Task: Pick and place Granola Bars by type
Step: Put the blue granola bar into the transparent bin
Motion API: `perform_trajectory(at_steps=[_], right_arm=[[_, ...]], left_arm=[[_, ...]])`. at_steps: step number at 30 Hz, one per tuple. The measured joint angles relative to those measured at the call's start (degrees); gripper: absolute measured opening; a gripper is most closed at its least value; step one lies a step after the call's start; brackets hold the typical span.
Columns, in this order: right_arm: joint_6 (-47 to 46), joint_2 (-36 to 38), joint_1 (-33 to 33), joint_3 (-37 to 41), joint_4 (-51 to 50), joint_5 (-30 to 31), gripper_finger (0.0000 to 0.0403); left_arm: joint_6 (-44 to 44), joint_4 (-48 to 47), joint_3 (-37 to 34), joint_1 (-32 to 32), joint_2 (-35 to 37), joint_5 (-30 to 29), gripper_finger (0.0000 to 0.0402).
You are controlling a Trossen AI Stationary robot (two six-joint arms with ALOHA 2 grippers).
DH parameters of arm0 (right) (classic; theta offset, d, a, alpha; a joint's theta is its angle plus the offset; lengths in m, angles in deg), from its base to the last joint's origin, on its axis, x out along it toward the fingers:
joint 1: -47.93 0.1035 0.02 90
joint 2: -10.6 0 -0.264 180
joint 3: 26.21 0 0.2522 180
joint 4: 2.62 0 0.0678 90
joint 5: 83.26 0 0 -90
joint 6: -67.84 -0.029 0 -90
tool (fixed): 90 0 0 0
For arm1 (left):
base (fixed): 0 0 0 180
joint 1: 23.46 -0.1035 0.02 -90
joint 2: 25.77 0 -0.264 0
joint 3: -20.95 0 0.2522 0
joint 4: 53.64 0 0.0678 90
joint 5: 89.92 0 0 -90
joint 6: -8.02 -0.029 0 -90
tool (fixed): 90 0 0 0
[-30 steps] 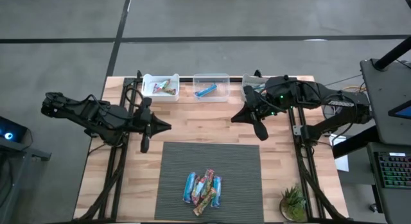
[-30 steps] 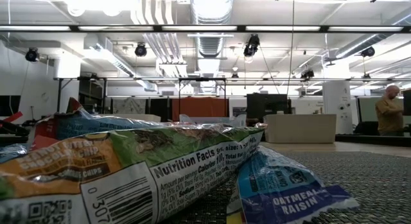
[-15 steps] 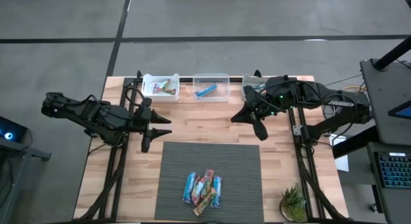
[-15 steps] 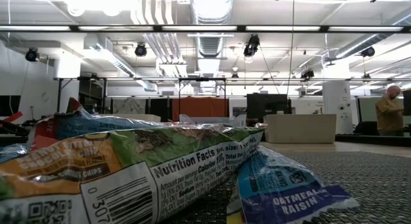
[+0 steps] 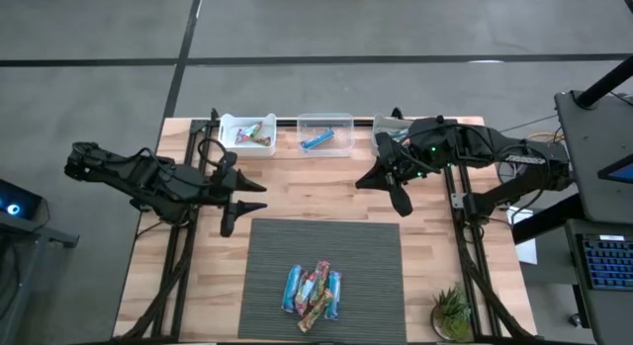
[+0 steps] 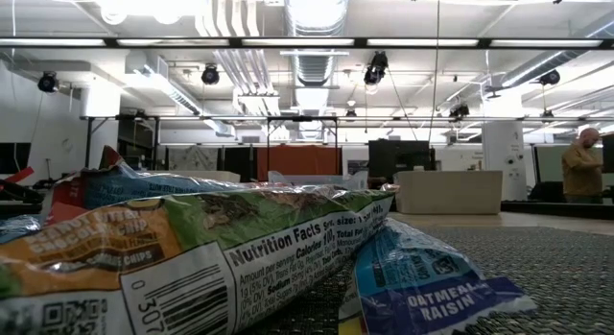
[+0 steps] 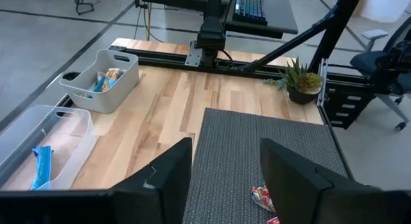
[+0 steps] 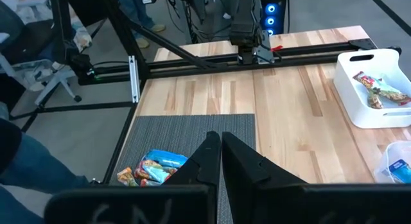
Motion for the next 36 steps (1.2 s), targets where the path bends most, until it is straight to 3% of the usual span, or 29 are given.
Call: perform_trajectory(at_steps=[8,15,22,28,36], right_arm=[[-0.08,-0.02,0.00,0.02,-0.08,-0.02,0.0008],[0.31,-0.07,-0.02,0.01,-0.35,-0.03,0.0008],[2.26,-0.07,-0.02,0.02,-0.46,-0.07,0.0008],[2.74,-0.07,-0.02,0.02,-0.48,-0.11,0.0008],[2.98,-0.07,-0.02,0.02,-2.98,-0.11,0.0008]], left_arm=[[1.68,0.33,0.02,0.03,-2.84,2.44,0.0168],[5.91,0.38,0.08,0.16,-5.17,8.48,0.0168],[10.67,-1.12,4.24,0.86,-8.43,11.20,0.0168],[17.01,-7.09,8.29,2.60,-13.05,12.98,0.0168],[28.94,-8.29,11.93,3.26,-18.24,15.82,0.0168]])
